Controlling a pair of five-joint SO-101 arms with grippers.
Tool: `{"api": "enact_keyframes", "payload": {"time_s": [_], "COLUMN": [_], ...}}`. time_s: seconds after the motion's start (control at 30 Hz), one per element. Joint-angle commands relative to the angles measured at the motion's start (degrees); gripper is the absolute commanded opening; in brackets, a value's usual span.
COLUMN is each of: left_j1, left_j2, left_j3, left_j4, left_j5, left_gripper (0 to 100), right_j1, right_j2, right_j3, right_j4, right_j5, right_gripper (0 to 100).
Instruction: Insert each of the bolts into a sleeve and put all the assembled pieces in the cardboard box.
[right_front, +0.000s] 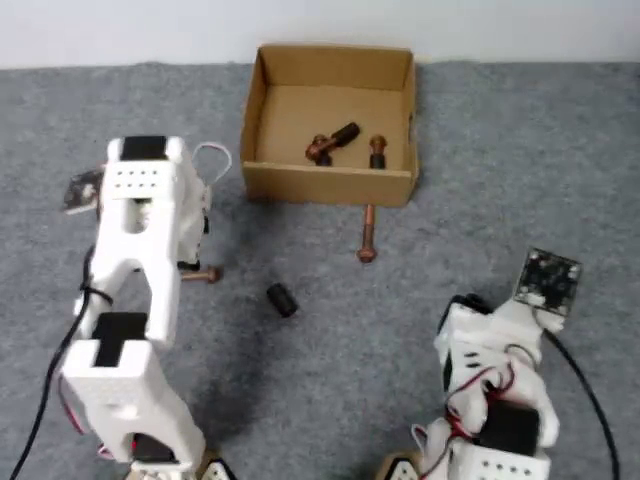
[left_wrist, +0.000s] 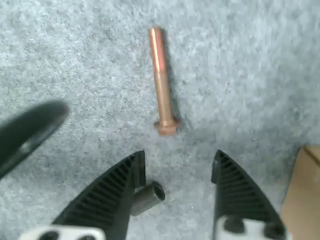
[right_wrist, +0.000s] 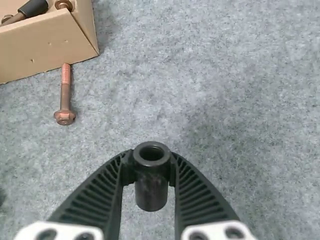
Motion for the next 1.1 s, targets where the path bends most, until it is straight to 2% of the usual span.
{"api": "enact_keyframes", "payload": {"time_s": [0.0, 0.07, 0.17, 0.3, 0.43, 0.57, 0.63, 0.9, 1.07], "left_j1": [1.4, 1.4, 1.1, 0.1, -4.8, -10.0, -11.1, -11.0, -10.7], "left_j2": [-4.0, -5.0, -7.9, -12.1, -13.0, -13.0, -13.0, -6.3, -0.3], "left_j3": [-0.1, 0.3, 1.6, 4.0, 4.8, 4.9, 5.1, 4.8, 4.8], "left_j4": [1.7, 1.7, 1.7, 1.7, 1.7, 1.7, 1.4, -0.9, -5.9], "left_j5": [-5.4, -11.1, -25.7, -50.5, -73.7, -102.7, -114.1, -143.0, -147.7], "left_gripper": [22, 22, 22, 22, 22, 22, 22, 22, 22], "right_j1": [0.6, 0.6, 0.6, 0.6, 0.6, 0.6, 0.6, 0.3, 0.3], "right_j2": [-0.8, -0.8, -0.8, -0.8, -0.8, -0.8, -0.8, -0.8, -0.8], "right_j3": [-0.5, -0.5, -0.5, -0.5, -0.5, -0.5, -0.4, -0.4, -0.4], "right_j4": [-1.5, -1.5, -1.5, -1.5, -1.5, -1.5, -1.5, -1.4, -1.4], "right_j5": [0.3, 0.3, 0.3, 0.3, 0.3, 0.3, 0.3, 0.3, 0.3], "right_gripper": [0.8, 0.8, 0.8, 0.8, 0.8, 0.8, 0.8, 0.8, 0.8]}}
